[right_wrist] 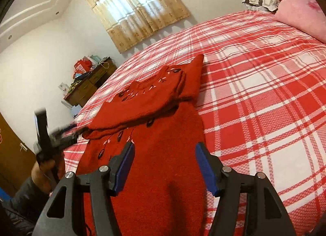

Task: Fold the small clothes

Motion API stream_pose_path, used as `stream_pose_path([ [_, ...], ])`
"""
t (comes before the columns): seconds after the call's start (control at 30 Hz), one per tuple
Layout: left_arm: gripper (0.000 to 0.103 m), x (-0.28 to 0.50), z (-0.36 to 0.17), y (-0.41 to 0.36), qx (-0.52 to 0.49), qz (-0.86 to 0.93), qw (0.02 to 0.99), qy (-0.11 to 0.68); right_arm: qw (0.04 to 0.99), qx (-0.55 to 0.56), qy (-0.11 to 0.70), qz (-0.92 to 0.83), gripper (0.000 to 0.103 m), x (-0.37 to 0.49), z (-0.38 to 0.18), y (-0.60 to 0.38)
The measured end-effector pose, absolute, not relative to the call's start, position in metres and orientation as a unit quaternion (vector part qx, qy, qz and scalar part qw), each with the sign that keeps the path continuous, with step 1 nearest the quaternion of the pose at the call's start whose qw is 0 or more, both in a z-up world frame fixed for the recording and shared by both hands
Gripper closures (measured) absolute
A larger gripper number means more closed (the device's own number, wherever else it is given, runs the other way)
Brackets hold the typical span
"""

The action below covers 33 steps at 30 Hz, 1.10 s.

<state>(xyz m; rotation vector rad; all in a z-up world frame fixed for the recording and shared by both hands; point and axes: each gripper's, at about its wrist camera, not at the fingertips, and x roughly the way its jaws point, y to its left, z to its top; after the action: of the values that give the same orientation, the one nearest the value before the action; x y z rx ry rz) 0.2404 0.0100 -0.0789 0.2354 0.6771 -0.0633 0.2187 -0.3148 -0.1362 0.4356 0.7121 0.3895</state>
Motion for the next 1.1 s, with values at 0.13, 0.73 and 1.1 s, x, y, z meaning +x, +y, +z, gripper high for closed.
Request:
stream_pose_path([
  [0.13, 0.023, 0.247, -0.109, 0.055, 0.077, -0.010, 0.918, 0.388, 0.901, 0.191, 0.350, 0.168, 0.040, 0.220, -0.135, -0.309],
  [0.73, 0.000, 0.273, -0.135, 0.095, -0.023, 0.080, 0.915, 0.395, 0.902, 0.092, 0.402, 0.130, 0.059, 0.330, -0.093, -0.269],
  [1.1, 0.000, 0.273, -0.138, 0.099, -0.035, 0.073, 0.916, 0.394, 0.900, -0.003, 0.427, 0.087, 0.097, 0.347, -0.113, -0.241],
])
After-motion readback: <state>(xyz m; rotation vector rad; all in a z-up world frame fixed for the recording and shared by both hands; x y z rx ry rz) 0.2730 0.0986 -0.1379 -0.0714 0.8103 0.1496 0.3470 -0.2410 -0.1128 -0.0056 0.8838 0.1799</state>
